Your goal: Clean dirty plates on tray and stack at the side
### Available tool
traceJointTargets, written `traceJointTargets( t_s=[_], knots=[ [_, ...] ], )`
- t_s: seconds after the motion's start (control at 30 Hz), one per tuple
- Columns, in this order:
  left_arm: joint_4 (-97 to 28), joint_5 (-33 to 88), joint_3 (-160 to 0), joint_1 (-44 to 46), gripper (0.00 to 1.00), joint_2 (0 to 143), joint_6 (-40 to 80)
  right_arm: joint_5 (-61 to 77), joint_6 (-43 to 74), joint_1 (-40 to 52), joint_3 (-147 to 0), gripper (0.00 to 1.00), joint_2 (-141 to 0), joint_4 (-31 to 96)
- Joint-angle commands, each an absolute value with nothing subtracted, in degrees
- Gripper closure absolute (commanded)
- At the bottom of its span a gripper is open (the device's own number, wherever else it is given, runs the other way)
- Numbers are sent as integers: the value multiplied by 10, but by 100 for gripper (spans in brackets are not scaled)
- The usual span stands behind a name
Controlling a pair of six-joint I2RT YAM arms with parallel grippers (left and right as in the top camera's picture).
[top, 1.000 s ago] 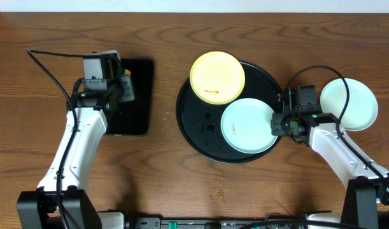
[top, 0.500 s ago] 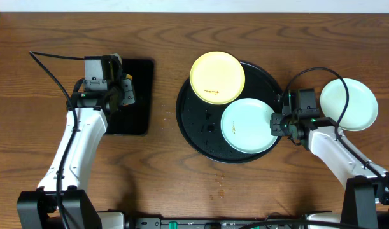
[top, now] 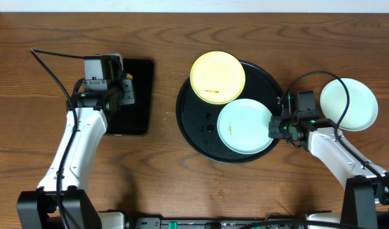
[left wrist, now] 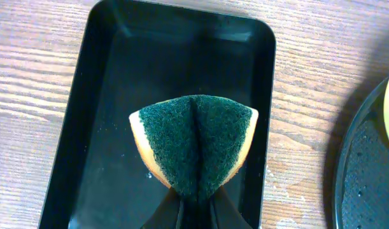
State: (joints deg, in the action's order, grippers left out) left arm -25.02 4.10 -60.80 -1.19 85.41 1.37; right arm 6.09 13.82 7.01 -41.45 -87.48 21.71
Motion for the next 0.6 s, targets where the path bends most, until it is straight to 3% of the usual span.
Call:
traceJointTargets(
  t_s=[0.0, 0.07, 0.13, 0.37, 0.57],
  knots=[
    [-246, 35, -606, -13, 93, 853, 0, 74, 171, 76, -407, 93, -876, 225],
    [-246, 35, -606, -13, 93, 853, 0, 58, 166, 76, -407, 72, -876, 218],
    [-246, 35, -606, -13, 93, 853, 0, 47, 156, 76, -407, 63, -876, 205],
    [-248, 58, -604, -13, 93, 853, 0, 51, 145, 76, -399, 67, -887, 170],
    [-242, 58, -603, -13, 92, 854, -15, 84, 145, 76, -397, 84, -894, 165]
  ],
)
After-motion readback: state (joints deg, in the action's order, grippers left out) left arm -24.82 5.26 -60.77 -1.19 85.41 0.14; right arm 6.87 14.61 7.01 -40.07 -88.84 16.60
